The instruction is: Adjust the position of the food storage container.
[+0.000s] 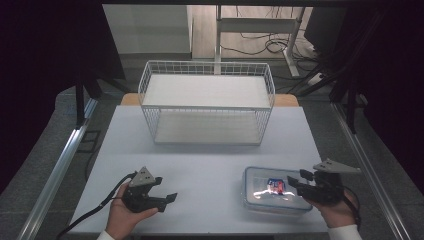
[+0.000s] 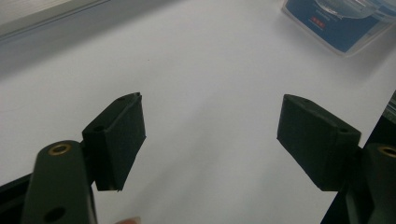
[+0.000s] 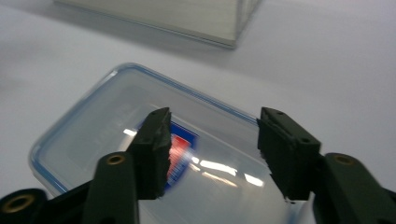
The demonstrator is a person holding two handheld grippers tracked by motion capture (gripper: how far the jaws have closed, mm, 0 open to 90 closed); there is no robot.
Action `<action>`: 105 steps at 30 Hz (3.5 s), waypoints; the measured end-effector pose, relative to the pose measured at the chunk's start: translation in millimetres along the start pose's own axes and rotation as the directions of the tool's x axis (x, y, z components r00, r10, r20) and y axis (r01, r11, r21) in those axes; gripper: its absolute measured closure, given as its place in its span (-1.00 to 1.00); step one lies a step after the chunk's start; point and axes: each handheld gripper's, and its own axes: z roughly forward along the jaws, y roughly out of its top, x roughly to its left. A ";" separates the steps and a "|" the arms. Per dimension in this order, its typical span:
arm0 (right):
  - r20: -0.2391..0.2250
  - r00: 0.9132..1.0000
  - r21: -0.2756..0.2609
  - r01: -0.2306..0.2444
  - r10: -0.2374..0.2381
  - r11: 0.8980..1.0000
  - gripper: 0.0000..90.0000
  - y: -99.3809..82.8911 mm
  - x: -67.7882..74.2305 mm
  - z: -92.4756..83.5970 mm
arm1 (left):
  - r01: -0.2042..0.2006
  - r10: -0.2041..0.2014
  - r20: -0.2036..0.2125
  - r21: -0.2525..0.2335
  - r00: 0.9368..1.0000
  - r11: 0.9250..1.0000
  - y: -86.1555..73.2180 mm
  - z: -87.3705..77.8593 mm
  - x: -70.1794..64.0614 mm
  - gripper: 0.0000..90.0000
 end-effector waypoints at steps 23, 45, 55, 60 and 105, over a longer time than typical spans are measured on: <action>0.114 0.993 0.293 -0.059 0.026 0.954 0.97 -43.1 -39.1 8.5 | -0.001 0.001 0.000 0.014 1.000 1.000 -0.5 2.1 0.5 -0.50; 0.039 0.999 0.321 0.007 -0.020 0.947 0.97 -35.4 -16.6 29.8 | 0.003 -0.003 0.001 0.021 1.000 1.000 -0.6 4.0 1.0 -0.50; 0.002 0.999 0.316 0.040 -0.042 0.948 0.97 -25.8 -3.8 41.1 | 0.006 -0.006 -0.006 0.021 1.000 1.000 -0.5 3.4 2.1 -0.50; -0.020 0.998 0.315 0.062 -0.059 0.947 0.97 -20.6 5.5 49.4 | 0.005 -0.004 -0.010 0.020 1.000 1.000 0.0 2.8 3.4 -0.50; -0.080 0.973 0.104 0.224 -0.216 0.969 0.84 18.1 71.6 78.3 | 0.052 -0.054 -0.050 -0.022 0.997 0.998 -4.3 -6.4 21.4 -0.49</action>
